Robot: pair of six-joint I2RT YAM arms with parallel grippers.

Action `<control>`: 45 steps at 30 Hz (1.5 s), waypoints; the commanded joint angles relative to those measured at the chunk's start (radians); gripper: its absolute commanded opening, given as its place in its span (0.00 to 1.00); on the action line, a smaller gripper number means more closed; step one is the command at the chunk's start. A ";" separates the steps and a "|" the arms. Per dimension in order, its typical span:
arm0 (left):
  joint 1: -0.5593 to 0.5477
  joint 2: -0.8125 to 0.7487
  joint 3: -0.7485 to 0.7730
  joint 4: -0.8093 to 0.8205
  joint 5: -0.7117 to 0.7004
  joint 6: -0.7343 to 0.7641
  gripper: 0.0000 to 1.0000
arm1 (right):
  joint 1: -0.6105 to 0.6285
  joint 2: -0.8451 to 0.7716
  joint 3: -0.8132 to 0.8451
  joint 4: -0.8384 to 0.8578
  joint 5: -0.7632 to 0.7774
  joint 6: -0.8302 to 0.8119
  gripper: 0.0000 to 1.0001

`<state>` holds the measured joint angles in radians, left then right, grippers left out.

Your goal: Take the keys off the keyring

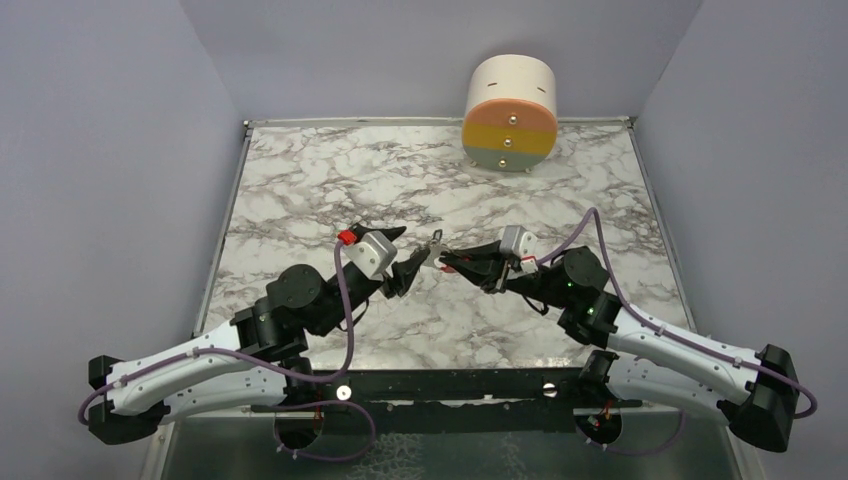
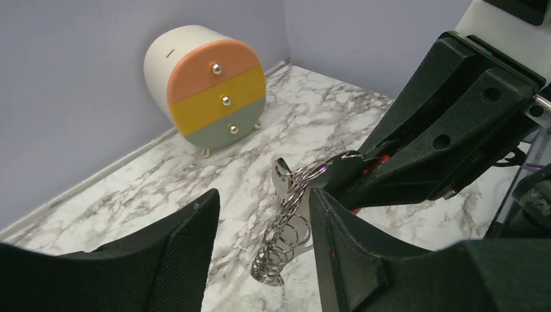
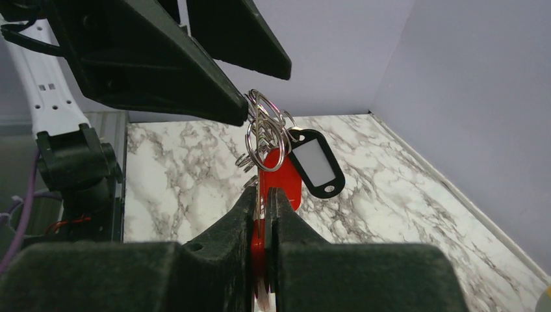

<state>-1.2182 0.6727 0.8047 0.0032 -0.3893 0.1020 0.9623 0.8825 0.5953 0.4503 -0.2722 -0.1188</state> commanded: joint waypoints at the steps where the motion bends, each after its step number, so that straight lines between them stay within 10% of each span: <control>1: 0.003 0.009 -0.004 0.052 0.023 -0.045 0.61 | 0.006 -0.014 0.020 0.057 -0.075 0.018 0.02; 5: 0.005 -0.019 -0.019 0.075 0.022 -0.040 0.67 | 0.006 -0.016 0.020 0.060 -0.085 0.026 0.02; 12: 0.004 -0.023 -0.028 0.076 0.045 -0.031 0.36 | 0.006 0.002 0.025 0.065 -0.089 0.029 0.02; 22: 0.005 -0.048 -0.035 0.045 0.079 -0.043 0.55 | 0.006 0.015 0.027 0.100 -0.132 0.009 0.02; 45: 0.004 -0.082 -0.080 0.074 0.283 -0.067 0.34 | 0.006 0.080 0.045 0.236 -0.254 0.060 0.02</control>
<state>-1.2182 0.5903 0.7303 0.0422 -0.1776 0.0349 0.9623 0.9707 0.5999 0.6117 -0.4999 -0.0696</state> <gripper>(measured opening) 0.413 0.064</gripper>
